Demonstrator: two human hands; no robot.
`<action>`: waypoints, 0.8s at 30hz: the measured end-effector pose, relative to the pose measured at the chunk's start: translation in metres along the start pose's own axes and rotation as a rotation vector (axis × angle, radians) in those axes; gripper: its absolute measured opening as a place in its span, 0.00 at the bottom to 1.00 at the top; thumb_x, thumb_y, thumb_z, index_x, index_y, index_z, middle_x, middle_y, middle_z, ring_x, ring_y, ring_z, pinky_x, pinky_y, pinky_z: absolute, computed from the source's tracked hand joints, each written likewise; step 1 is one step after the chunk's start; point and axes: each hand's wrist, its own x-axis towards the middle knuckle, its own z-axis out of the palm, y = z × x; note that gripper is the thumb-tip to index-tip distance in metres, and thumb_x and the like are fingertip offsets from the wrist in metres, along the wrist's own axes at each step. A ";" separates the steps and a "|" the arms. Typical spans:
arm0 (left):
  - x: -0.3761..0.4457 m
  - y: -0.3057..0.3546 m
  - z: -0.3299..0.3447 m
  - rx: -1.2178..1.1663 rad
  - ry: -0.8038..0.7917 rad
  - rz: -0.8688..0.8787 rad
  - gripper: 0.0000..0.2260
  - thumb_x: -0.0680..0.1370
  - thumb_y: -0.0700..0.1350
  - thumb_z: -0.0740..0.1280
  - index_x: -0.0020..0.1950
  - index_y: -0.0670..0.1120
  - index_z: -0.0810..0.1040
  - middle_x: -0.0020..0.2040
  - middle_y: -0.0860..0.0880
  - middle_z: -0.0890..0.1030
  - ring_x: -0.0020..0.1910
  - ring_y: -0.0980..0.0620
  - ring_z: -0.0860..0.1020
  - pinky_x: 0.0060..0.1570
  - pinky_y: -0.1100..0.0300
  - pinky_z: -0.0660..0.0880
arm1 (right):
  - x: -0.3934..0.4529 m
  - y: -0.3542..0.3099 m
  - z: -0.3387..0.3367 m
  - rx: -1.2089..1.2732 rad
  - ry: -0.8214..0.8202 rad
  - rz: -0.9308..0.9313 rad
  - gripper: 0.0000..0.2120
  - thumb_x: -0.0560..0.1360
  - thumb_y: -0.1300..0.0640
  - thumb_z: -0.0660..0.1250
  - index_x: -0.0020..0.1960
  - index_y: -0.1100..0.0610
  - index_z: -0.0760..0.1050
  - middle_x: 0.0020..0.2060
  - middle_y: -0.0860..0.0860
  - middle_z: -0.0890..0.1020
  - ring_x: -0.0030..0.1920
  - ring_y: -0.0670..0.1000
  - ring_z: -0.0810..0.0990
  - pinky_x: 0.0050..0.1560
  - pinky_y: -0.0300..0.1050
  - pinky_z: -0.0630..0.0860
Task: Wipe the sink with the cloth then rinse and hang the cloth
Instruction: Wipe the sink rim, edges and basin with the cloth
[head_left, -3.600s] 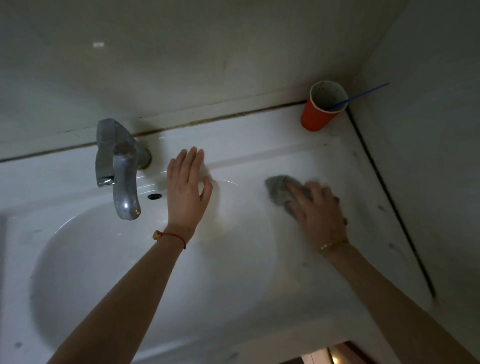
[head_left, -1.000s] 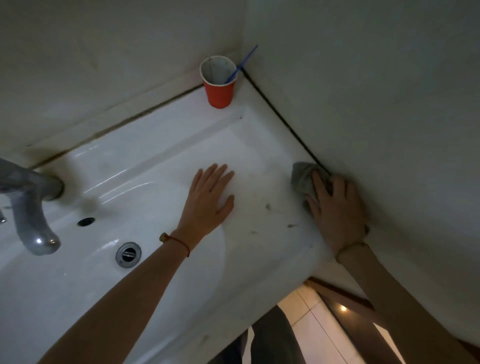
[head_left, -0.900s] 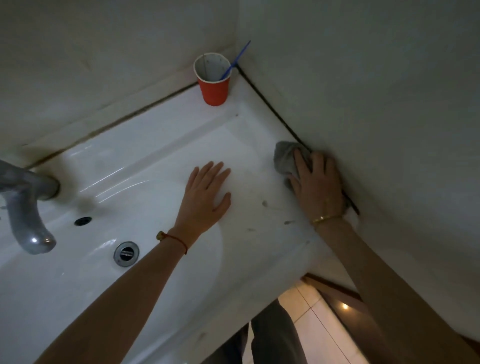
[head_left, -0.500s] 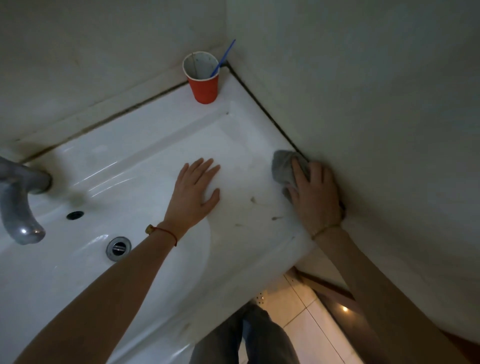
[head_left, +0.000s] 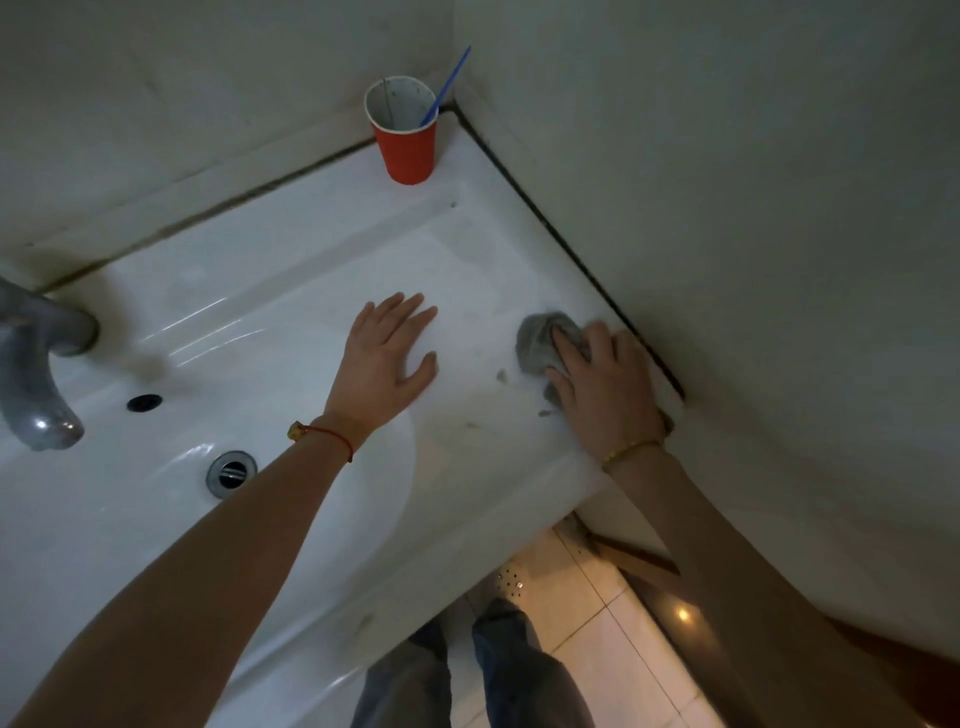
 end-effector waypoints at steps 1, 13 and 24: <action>0.000 0.000 0.000 0.002 -0.008 -0.001 0.23 0.79 0.53 0.62 0.73 0.46 0.71 0.74 0.47 0.70 0.76 0.45 0.64 0.77 0.44 0.56 | 0.008 -0.012 0.002 -0.010 -0.018 0.002 0.24 0.74 0.49 0.69 0.66 0.58 0.74 0.56 0.62 0.75 0.48 0.61 0.73 0.47 0.51 0.73; -0.002 -0.004 -0.001 -0.003 -0.031 0.015 0.23 0.80 0.52 0.61 0.74 0.47 0.69 0.75 0.46 0.68 0.77 0.46 0.62 0.78 0.49 0.50 | -0.002 -0.016 -0.007 -0.033 -0.167 0.076 0.22 0.73 0.48 0.70 0.65 0.56 0.76 0.52 0.63 0.77 0.46 0.63 0.76 0.44 0.55 0.74; -0.001 -0.006 -0.001 -0.005 -0.055 0.021 0.23 0.80 0.52 0.61 0.74 0.47 0.69 0.75 0.46 0.68 0.77 0.44 0.62 0.78 0.46 0.52 | -0.066 -0.049 -0.025 -0.037 0.048 0.508 0.22 0.79 0.43 0.55 0.66 0.53 0.73 0.51 0.60 0.74 0.45 0.60 0.72 0.41 0.49 0.68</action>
